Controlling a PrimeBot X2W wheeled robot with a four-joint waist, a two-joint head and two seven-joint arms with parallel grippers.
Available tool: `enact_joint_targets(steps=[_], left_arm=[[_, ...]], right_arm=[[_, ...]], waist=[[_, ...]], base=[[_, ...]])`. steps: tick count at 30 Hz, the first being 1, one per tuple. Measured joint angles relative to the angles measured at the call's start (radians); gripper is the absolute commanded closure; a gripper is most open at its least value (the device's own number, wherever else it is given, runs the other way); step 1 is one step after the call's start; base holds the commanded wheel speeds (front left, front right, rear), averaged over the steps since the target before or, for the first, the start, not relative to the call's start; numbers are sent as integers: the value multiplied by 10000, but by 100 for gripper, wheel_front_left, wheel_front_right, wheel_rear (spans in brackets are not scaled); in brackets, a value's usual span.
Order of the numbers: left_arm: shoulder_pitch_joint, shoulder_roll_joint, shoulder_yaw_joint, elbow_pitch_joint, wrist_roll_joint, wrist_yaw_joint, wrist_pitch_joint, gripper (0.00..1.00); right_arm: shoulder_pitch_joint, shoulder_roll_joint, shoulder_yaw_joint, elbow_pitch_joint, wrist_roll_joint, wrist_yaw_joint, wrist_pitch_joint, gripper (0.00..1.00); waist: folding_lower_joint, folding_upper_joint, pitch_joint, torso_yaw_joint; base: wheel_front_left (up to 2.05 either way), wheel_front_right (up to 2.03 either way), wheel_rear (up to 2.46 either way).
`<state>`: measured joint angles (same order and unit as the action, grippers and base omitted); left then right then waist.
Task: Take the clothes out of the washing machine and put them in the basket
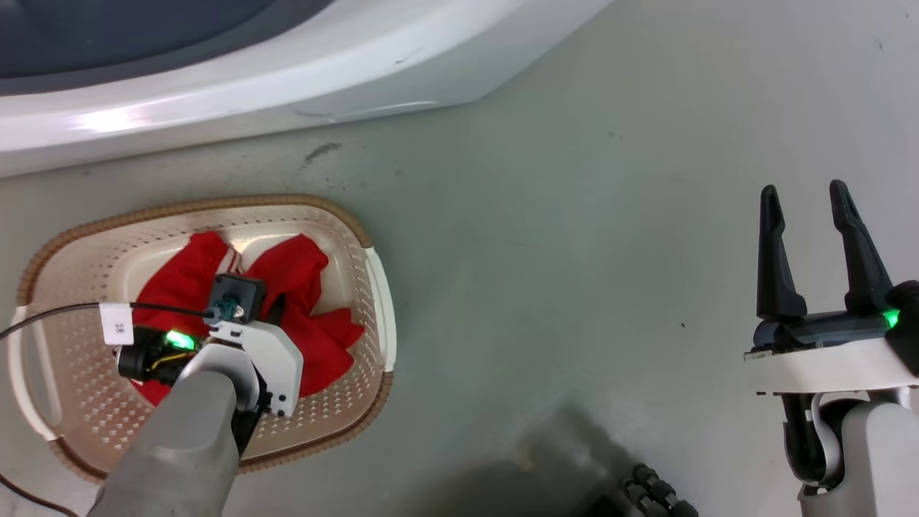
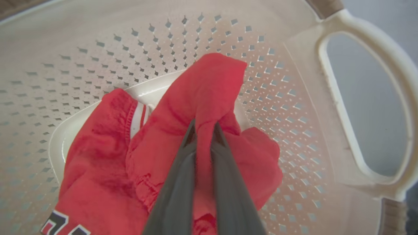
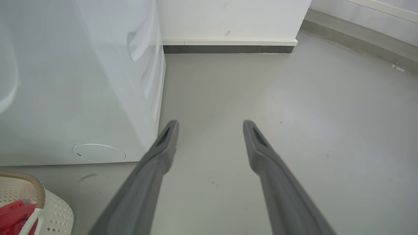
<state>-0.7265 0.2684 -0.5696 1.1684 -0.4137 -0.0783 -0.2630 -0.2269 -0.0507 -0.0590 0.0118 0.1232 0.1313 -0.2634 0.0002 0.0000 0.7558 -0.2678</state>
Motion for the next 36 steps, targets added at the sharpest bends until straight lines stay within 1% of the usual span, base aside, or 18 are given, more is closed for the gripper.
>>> enact_joint_targets(steps=[5, 6, 7, 8, 11, 16, 21, 26, 27, 36], left_arm=[[-188, 17, 44, 307, 50, 40, 0, 100], [-201, 15, 8, 314, 96, 86, 0, 55], [-219, 6, -10, 322, 150, 102, 0, 6], [-226, -6, -13, 318, 151, 107, 0, 0], [-198, -65, 13, 148, 176, 105, 0, 0], [157, -209, 242, -577, 176, 13, 0, 0], [723, -299, 667, -1944, 314, -96, -2, 0], [1584, -372, 1323, -3453, 600, -180, 0, 0], [1584, -372, 1323, -3453, 600, -180, 0, 0], [3209, -499, 2947, -6224, 1375, -92, 0, 0]], right_arm=[[-8, 0, -33, -50, 50, 0, 0, 0], [-9, 0, -42, -38, 50, 0, 0, 0], [-12, 0, -50, -17, 50, 0, 0, 0], [-24, 0, -50, 17, 46, 0, 0, 0], [-50, 0, -48, 82, -8, 0, 0, 0], [-89, 2, -159, 245, -188, 0, 0, 0], [13, 6, -309, 451, -479, 0, 0, 0], [240, 8, -543, 673, -759, 0, 0, 0], [240, 8, -543, 673, -759, 0, 0, 0], [746, 8, -865, 978, -1160, 0, 0, 0]], waist=[[0, 0, 306, -145], [0, 0, 311, -141], [0, 0, 296, -131], [0, 0, 264, -118], [0, 0, 68, -59], [-1, 0, -524, 80], [-1, 0, -1397, 309], [-3, 0, -2482, 625], [-3, 0, -2482, 625], [-4, 0, -4549, 1348]], base=[[0, 0, 0], [0, 0, 0], [0, 0, 0], [0, 0, 0], [0, 0, 0], [0, 0, 0], [0, 0, 0], [0, 0, 0], [0, 0, 0], [0, 0, 0]])
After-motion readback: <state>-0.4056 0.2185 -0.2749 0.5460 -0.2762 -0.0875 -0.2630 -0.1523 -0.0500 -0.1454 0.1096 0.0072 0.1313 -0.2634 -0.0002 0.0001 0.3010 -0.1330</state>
